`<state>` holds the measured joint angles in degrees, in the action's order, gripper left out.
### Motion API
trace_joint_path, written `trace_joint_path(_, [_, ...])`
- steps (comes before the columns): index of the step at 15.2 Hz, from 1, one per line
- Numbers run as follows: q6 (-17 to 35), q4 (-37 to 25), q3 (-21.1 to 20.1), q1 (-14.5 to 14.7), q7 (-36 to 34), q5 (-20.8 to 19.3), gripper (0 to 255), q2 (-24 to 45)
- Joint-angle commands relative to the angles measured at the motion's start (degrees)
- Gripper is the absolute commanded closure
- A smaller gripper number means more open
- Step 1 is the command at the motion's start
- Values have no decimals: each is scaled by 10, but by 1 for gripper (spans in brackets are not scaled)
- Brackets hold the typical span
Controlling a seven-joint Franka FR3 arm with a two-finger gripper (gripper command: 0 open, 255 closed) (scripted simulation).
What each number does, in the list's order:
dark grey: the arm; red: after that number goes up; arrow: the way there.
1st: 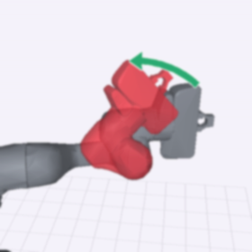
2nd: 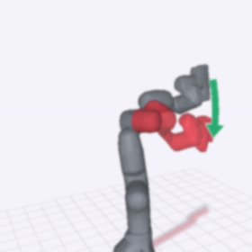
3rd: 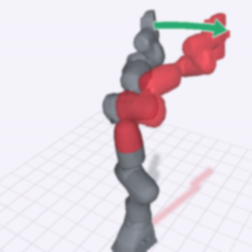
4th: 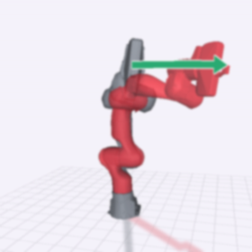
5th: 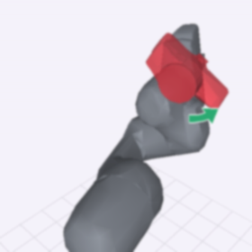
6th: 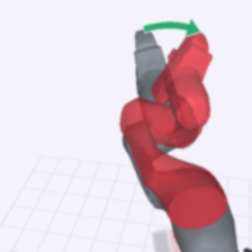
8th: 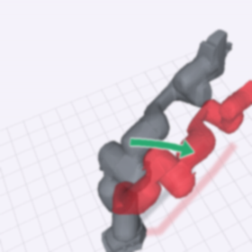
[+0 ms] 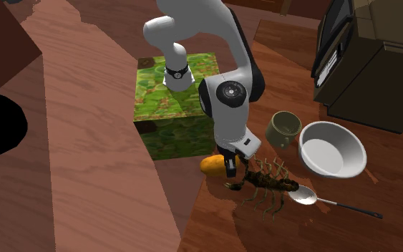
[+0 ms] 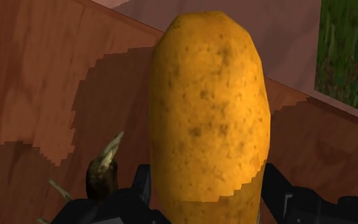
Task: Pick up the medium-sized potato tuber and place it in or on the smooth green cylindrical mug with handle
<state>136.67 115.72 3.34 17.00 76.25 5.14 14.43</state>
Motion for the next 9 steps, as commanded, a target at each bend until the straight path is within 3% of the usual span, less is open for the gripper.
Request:
trace_joint_path(1, [-12,-5,0,0,-2,-2,255,-7])
trace_joint_path(9, [-67,-30,2,1,-7,-7,255,-37])
